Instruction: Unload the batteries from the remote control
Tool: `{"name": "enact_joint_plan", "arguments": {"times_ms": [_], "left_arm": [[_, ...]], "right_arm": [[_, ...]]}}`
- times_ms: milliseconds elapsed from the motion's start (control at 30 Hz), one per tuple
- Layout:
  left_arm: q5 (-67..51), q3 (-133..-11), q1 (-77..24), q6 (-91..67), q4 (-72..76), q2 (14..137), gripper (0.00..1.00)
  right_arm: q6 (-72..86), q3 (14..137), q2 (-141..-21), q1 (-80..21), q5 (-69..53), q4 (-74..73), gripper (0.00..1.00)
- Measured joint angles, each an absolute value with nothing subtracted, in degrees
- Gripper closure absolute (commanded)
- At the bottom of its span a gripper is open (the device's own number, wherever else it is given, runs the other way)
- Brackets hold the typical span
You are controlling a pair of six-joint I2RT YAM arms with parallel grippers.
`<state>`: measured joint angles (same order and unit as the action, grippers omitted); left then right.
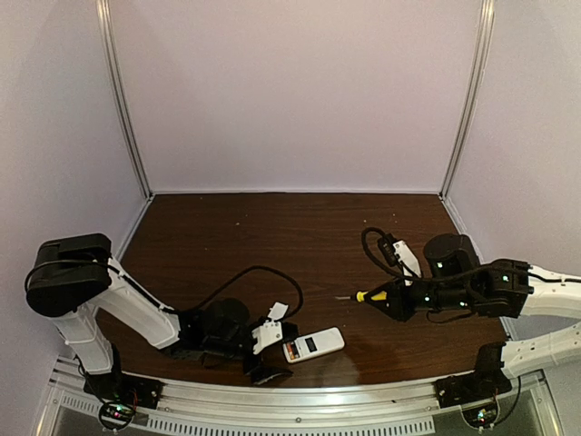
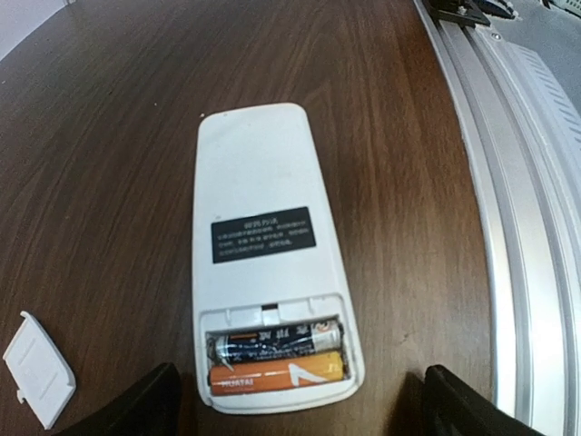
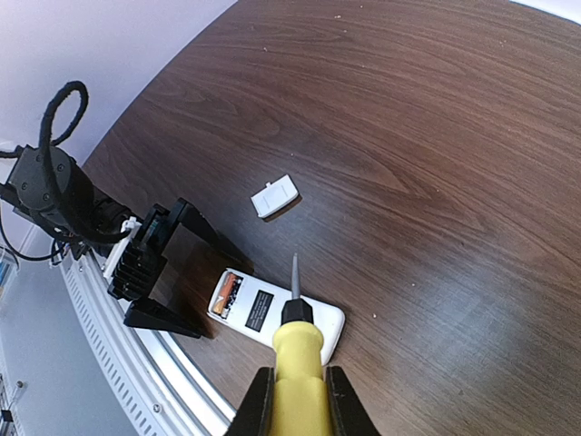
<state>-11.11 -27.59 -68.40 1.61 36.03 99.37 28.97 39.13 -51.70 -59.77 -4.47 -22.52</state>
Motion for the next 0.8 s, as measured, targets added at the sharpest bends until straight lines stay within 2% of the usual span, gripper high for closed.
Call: {"name": "enact_joint_plan", "arguments": {"times_ms": [200, 400, 567, 800], "left_arm": [[-8.78, -30.26, -69.14, -0.38, 36.71, 102.37, 0.06], [-6.70, -31.46, -70.26, -2.02, 37.76, 103.85, 0.14], [-6.13, -32.34, -70.59, -2.50, 38.70, 105.10, 0.37], [-5.54, -32.49, -70.61, -2.11, 40.56, 106.06, 0.55]], "right_arm": [[30.02, 37.45, -50.37, -59.77, -4.47, -22.50, 1.00], [30.68, 36.47, -48.16, -59.77, -4.43, -22.50, 1.00], [31.53, 35.68, -46.98, -59.77, -4.40, -22.52, 1.00], [31.75, 35.22, -46.92, -59.77, -4.19, -22.52, 1.00]]}}
